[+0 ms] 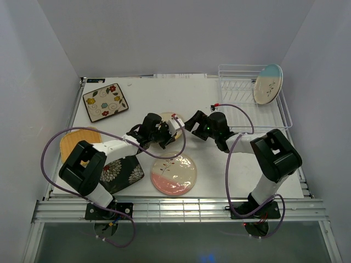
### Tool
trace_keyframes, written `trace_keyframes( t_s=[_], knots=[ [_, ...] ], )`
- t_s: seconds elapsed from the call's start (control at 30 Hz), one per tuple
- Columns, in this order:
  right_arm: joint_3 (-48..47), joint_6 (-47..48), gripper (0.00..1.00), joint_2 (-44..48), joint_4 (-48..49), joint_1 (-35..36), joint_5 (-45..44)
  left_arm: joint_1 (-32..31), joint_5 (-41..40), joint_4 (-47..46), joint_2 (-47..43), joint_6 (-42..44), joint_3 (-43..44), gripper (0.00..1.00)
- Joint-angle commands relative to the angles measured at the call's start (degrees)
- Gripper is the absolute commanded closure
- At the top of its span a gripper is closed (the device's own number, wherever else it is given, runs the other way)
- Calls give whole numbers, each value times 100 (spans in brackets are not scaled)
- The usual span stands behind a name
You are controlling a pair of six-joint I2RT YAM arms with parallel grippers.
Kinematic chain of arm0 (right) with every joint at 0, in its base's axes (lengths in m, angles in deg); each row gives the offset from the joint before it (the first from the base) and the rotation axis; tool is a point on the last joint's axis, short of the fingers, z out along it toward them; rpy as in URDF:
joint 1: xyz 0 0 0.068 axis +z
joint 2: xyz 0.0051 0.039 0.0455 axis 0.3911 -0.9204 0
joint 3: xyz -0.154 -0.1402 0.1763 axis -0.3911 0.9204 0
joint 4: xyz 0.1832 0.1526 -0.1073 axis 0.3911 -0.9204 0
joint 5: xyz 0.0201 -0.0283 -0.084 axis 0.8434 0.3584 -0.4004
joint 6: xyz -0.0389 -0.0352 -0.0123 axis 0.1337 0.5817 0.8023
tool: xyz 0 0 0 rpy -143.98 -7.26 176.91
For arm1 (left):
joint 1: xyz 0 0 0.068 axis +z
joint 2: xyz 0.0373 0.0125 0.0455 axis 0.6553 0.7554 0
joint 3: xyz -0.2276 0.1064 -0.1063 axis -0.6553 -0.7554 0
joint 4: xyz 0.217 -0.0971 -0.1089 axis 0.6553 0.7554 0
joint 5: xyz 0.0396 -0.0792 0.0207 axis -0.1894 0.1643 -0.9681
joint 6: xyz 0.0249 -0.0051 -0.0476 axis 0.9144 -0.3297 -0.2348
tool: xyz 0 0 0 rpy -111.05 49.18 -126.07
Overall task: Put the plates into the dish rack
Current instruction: Pick up the plate at the center of the board.
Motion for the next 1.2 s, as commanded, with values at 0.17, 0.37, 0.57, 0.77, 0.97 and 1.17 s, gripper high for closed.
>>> trace_keyframes(
  t_s=[0.17, 0.37, 0.57, 0.77, 0.97, 1.17],
  knots=[
    [-543, -223, 6, -478, 348, 30, 417, -11, 425, -339, -548, 25, -46, 100],
    [-684, -494, 0, -909, 743, 30, 760, -11, 600, -339, -636, 60, -99, 100],
    [-641, -697, 15, -1094, 1078, 31, 796, -11, 750, -339, -689, 78, -125, 100],
    [-658, -785, 39, -1138, 1131, 30, 822, -11, 847, -339, -742, 104, -169, 100],
    [-667, -838, 56, -1200, 1175, 30, 857, -11, 847, -339, -742, 113, -169, 100],
    [-702, -838, 79, -1243, 1210, 30, 936, -11, 856, -313, -689, 148, -160, 100]
  ],
)
